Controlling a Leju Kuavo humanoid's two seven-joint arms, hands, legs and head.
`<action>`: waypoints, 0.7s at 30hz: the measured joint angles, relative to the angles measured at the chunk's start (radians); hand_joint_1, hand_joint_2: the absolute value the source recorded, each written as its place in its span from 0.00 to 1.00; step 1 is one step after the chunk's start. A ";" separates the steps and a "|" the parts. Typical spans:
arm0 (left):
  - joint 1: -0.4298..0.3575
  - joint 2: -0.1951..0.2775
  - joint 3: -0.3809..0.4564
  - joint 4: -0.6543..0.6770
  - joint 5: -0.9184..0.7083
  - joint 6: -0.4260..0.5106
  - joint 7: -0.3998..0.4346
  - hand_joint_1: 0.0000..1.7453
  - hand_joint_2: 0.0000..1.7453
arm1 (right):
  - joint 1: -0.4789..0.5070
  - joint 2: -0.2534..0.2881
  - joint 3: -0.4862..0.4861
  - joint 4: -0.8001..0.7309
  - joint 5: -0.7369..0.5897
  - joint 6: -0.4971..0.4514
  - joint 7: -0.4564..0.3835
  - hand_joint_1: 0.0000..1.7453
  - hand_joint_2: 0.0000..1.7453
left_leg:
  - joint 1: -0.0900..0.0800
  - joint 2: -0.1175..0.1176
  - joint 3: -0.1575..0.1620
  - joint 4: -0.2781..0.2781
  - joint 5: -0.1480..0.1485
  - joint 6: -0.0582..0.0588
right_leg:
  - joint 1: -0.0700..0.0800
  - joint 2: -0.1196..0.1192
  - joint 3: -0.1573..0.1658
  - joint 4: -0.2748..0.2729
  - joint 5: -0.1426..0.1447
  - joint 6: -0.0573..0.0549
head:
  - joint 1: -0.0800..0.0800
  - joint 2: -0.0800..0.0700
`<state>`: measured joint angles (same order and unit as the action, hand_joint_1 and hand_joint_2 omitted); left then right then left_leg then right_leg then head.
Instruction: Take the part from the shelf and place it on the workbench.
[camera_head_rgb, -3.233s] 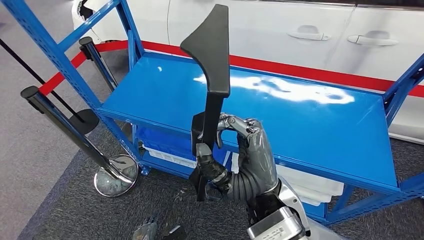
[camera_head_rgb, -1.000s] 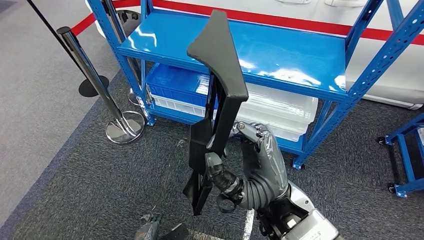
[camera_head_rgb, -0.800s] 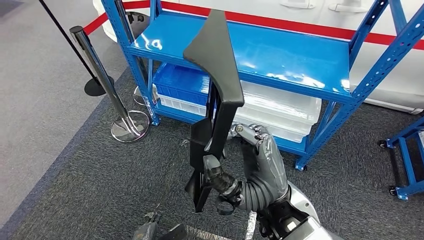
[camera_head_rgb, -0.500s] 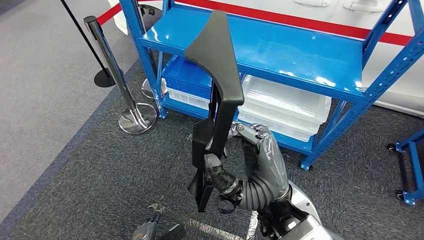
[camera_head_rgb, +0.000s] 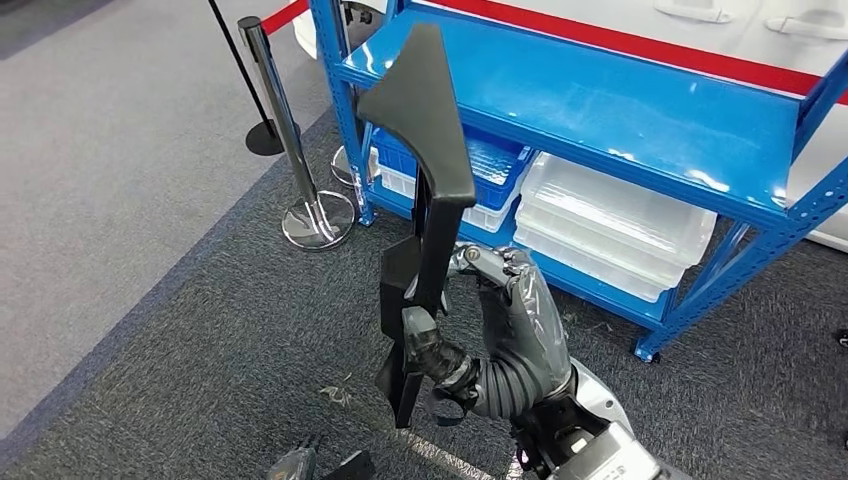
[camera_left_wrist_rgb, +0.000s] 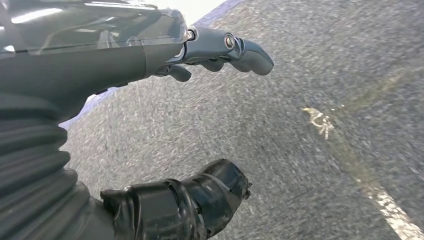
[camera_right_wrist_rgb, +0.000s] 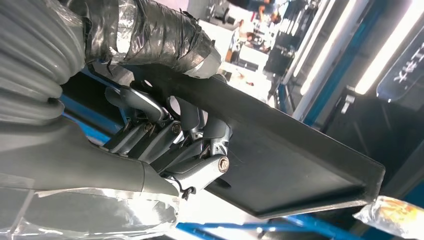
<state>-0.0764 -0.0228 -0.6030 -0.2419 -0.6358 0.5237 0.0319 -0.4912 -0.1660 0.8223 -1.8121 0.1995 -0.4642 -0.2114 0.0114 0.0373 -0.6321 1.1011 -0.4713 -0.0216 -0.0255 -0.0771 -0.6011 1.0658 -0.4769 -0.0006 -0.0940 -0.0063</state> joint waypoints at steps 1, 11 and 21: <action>-0.002 0.000 0.000 0.000 0.000 0.000 0.001 0.00 1.00 | -0.001 0.000 0.000 0.000 0.000 0.000 0.000 0.99 1.00 | -0.006 0.013 0.018 -0.039 0.009 0.005 | 0.002 -0.008 0.000 -0.002 0.001 0.004 | 0.001 0.000; 0.000 0.000 -0.007 0.000 0.000 -0.002 0.011 0.00 1.00 | 0.005 -0.002 -0.002 0.000 -0.006 0.010 -0.001 0.99 1.00 | -0.016 -0.069 0.012 -0.082 0.043 0.061 | 0.010 0.076 -0.116 0.257 -0.127 0.020 | 0.008 0.000; 0.005 0.000 -0.009 0.001 0.008 -0.004 0.017 0.00 1.00 | 0.006 -0.001 -0.003 -0.004 -0.014 0.012 -0.012 0.99 1.00 | -0.014 -0.145 -0.040 -0.025 0.034 0.024 | -0.001 0.116 0.003 0.007 -0.008 0.002 | 0.003 0.000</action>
<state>-0.0712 -0.0226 -0.6119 -0.2412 -0.6282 0.5194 0.0486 -0.4850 -0.1675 0.8194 -1.8163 0.1852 -0.4526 -0.2238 -0.0022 -0.1074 -0.6717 1.0762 -0.4373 0.0026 -0.0260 0.0388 -0.5984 1.0726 -0.4850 0.0014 -0.0907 -0.0065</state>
